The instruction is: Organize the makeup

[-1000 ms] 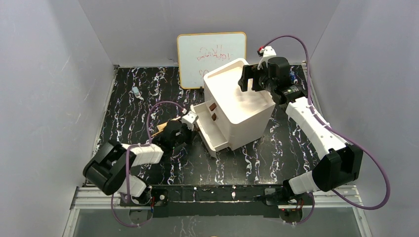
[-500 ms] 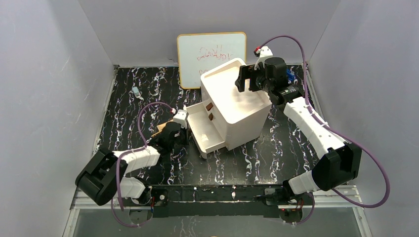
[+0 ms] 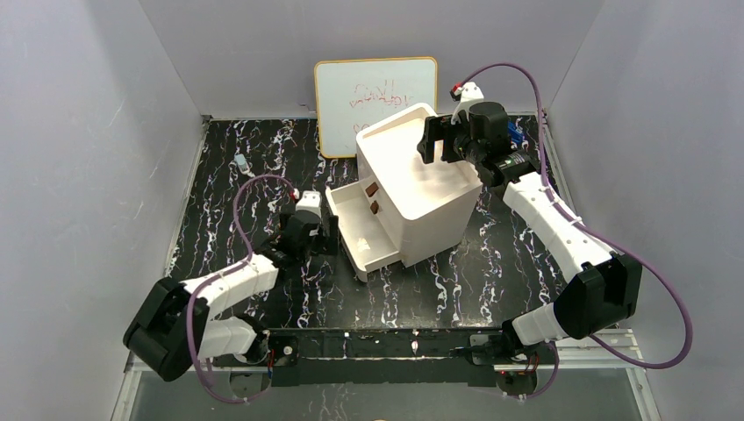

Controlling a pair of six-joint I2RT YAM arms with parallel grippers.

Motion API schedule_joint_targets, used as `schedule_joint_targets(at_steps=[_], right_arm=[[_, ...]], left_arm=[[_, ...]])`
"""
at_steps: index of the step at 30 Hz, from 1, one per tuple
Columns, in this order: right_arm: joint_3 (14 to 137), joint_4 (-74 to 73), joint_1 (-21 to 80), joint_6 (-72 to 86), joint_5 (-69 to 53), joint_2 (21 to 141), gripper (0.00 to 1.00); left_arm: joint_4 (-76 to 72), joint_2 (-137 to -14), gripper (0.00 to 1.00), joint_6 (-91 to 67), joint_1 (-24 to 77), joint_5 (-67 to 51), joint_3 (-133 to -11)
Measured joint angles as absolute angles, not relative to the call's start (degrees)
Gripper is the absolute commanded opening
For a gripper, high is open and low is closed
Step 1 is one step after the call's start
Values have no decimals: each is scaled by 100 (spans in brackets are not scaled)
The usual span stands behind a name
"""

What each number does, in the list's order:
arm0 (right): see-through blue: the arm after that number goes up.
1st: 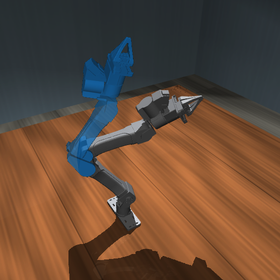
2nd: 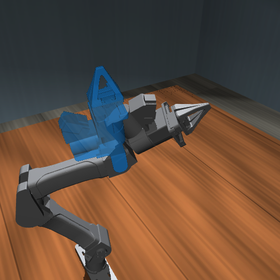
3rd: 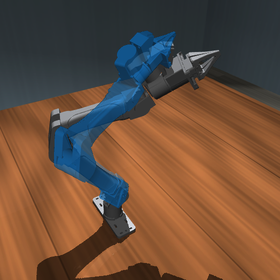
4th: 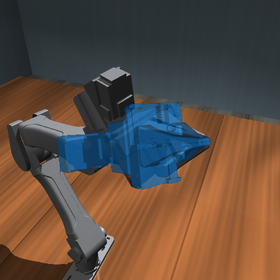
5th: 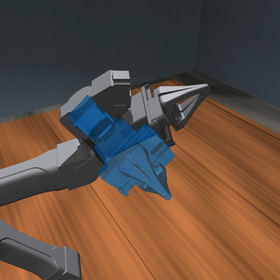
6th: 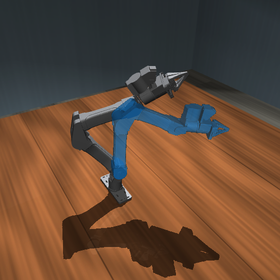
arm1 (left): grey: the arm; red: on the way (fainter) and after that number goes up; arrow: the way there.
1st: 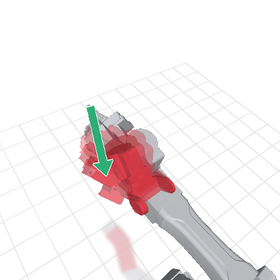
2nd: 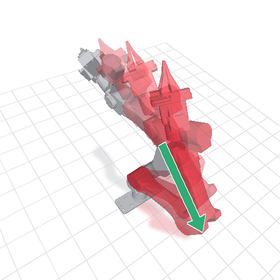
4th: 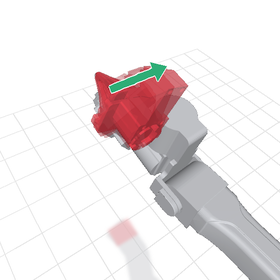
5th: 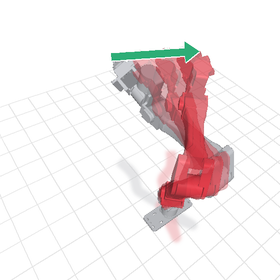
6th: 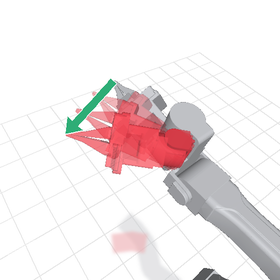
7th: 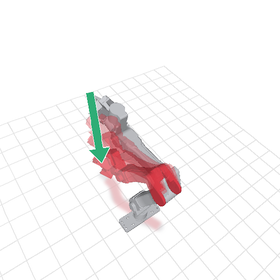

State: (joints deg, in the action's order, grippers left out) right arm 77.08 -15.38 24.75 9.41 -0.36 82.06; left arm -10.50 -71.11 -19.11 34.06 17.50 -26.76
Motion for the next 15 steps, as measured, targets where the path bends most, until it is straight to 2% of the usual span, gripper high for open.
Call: schedule_joint_targets(at_steps=[9,13,15], right_arm=[[7712,-1533,2482,921,-21,8213,98],[7710,-1527,2484,917,-27,8213,98],[7708,-1520,2484,917,-38,8213,98]], left_arm=[[325,-6751,99,-1094,3385,2121,-4335],[1140,-7089,98,-64,3208,1673,-5249],[1535,-7258,98,419,2842,1076,-5481]])
